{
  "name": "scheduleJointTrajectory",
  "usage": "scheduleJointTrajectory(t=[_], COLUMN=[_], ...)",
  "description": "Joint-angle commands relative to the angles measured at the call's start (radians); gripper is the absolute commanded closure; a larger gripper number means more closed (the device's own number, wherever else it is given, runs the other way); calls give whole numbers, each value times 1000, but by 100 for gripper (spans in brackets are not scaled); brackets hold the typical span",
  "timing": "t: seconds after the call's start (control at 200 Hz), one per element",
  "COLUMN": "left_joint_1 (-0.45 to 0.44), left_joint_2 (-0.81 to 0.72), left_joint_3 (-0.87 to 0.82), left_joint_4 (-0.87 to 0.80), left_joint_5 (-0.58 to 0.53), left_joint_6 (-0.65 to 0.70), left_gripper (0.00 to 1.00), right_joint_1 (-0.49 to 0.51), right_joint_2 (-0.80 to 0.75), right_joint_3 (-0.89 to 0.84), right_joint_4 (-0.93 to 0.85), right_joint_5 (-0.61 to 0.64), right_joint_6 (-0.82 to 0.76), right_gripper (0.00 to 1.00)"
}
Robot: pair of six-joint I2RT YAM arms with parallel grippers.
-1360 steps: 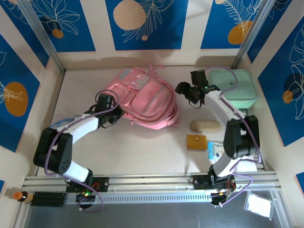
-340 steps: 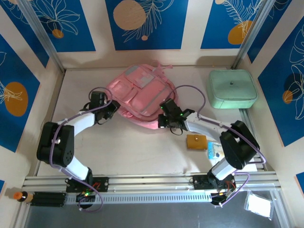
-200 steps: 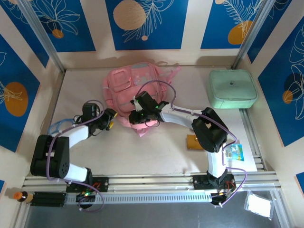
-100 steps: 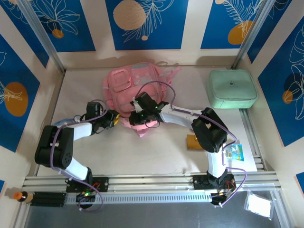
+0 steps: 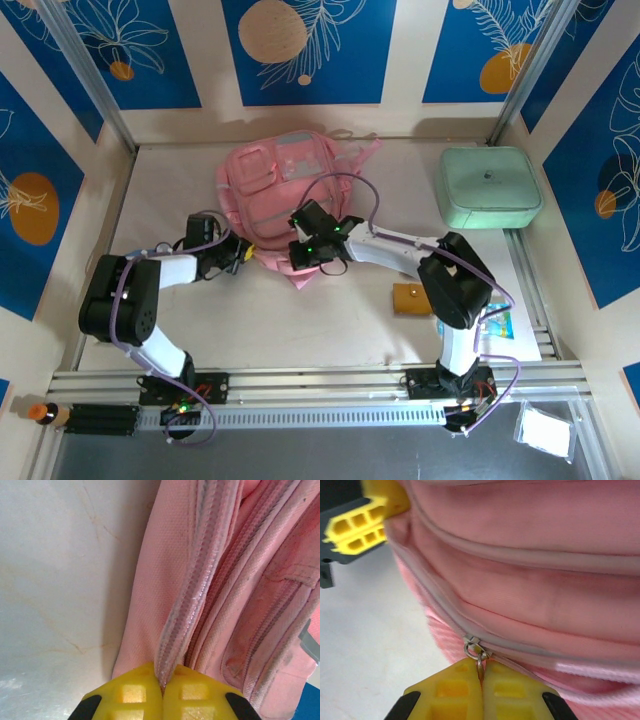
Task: Pack the student bag
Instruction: Zip the student bag at the top-center of the table.
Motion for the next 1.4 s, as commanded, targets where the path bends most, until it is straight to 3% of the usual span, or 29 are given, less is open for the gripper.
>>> scheduleJointTrajectory(t=[0.0, 0.19, 0.465, 0.615, 0.71, 0.785, 0.89, 1.055, 1.16, 1.395], left_joint_1=[1, 6, 26, 37, 40, 38, 26, -103, -155, -257], left_joint_2=[16, 10, -11, -46, -88, -131, -193, -228, -172, -158], left_joint_3=[32, 34, 43, 69, 103, 140, 185, 314, 393, 336], left_joint_4=[23, 15, -9, -87, -185, -293, -419, -638, -712, -505], left_joint_5=[-20, -23, -18, -32, -61, -85, -108, -252, -232, -146], left_joint_6=[22, 32, 55, 116, 226, 344, 512, 831, 965, 1272], left_gripper=[100, 100, 100, 100, 73, 57, 45, 41, 42, 46], right_joint_1=[-23, -73, -106, -81, -64, -62, -63, -69, -80, -113], right_joint_2=[-76, -126, -138, -144, -154, -160, -159, -135, -141, -175], right_joint_3=[-38, -68, -44, -21, -3, 4, 0, 16, 7, -48], right_joint_4=[-128, -183, -171, -129, -90, -53, 7, 16, 21, 49], right_joint_5=[156, 283, 287, 250, 169, 71, -63, -116, -126, -169], right_joint_6=[-25, 30, 50, -19, -65, -83, -97, -97, -96, -69], right_gripper=[100, 100, 100, 100, 100, 100, 100, 100, 100, 100])
